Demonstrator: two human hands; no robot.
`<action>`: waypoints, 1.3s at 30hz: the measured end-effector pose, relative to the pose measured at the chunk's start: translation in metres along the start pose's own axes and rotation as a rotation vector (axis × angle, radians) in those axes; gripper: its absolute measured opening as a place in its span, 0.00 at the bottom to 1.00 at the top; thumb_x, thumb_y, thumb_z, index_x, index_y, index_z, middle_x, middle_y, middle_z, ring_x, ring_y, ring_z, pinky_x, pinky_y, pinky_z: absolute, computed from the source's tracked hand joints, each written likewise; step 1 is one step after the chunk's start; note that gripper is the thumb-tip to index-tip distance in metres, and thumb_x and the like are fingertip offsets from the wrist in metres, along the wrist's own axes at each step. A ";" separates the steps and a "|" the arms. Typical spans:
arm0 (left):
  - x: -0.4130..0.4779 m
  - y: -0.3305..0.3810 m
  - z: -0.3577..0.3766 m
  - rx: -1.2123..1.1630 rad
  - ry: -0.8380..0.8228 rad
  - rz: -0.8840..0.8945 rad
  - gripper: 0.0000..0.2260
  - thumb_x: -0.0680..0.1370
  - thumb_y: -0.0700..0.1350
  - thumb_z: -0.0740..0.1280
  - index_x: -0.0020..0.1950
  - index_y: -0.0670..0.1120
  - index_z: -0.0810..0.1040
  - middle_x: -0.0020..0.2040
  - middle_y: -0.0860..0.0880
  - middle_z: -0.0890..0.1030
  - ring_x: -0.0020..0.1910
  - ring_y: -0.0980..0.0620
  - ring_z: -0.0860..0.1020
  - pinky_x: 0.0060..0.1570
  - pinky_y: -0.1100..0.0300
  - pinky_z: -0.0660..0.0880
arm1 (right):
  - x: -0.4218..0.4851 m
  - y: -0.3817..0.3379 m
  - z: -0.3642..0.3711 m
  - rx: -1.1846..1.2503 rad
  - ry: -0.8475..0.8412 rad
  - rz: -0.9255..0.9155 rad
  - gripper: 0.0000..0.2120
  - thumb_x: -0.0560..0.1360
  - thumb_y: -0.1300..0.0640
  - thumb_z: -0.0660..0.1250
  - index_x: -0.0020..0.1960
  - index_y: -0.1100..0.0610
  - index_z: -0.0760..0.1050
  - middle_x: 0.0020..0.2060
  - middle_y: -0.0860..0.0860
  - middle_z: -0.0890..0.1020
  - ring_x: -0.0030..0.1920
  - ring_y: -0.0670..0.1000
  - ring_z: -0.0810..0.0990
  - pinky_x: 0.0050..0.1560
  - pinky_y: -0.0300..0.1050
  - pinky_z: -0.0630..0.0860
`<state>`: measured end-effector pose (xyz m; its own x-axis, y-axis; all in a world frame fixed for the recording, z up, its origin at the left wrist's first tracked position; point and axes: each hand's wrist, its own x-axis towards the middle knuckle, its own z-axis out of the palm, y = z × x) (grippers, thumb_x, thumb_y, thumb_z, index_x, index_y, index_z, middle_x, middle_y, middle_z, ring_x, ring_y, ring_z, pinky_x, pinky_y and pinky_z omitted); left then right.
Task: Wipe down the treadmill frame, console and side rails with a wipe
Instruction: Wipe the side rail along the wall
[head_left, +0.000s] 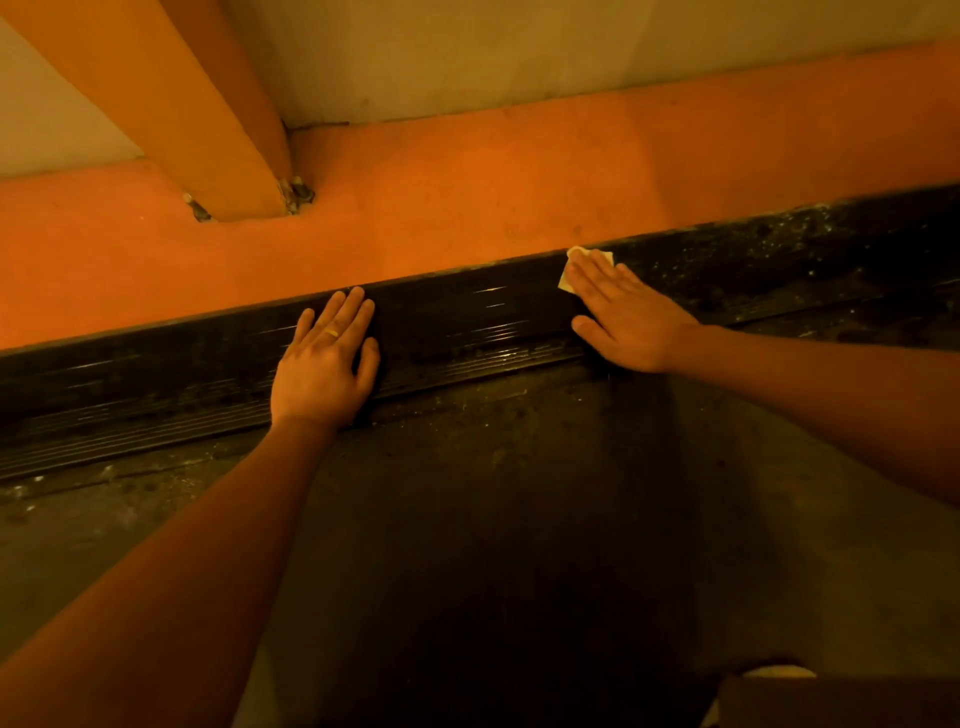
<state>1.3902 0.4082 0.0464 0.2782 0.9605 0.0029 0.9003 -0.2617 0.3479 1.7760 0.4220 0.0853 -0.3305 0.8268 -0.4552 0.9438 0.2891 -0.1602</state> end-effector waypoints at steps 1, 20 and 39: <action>0.001 0.000 -0.001 0.001 -0.011 -0.001 0.24 0.84 0.52 0.54 0.79 0.46 0.66 0.79 0.48 0.64 0.80 0.50 0.58 0.79 0.47 0.54 | -0.003 0.004 -0.001 0.003 -0.023 -0.014 0.35 0.82 0.37 0.41 0.81 0.56 0.36 0.80 0.53 0.37 0.79 0.51 0.35 0.79 0.51 0.40; 0.059 0.190 0.054 0.027 -0.183 0.034 0.26 0.85 0.52 0.53 0.82 0.44 0.54 0.83 0.48 0.51 0.82 0.50 0.47 0.79 0.46 0.44 | -0.041 0.030 0.017 -0.034 0.030 -0.192 0.38 0.81 0.50 0.60 0.81 0.56 0.41 0.81 0.53 0.41 0.80 0.51 0.41 0.77 0.47 0.41; 0.072 0.176 0.072 0.130 -0.155 0.120 0.29 0.84 0.54 0.46 0.82 0.43 0.47 0.83 0.45 0.46 0.82 0.49 0.45 0.79 0.45 0.45 | -0.047 -0.008 0.042 -0.198 0.209 -0.028 0.37 0.64 0.74 0.74 0.71 0.70 0.67 0.69 0.68 0.71 0.68 0.67 0.73 0.53 0.62 0.81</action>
<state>1.5929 0.4247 0.0406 0.4251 0.8984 -0.1103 0.8903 -0.3930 0.2298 1.7840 0.3608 0.0705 -0.3684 0.8927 -0.2596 0.9229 0.3847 0.0133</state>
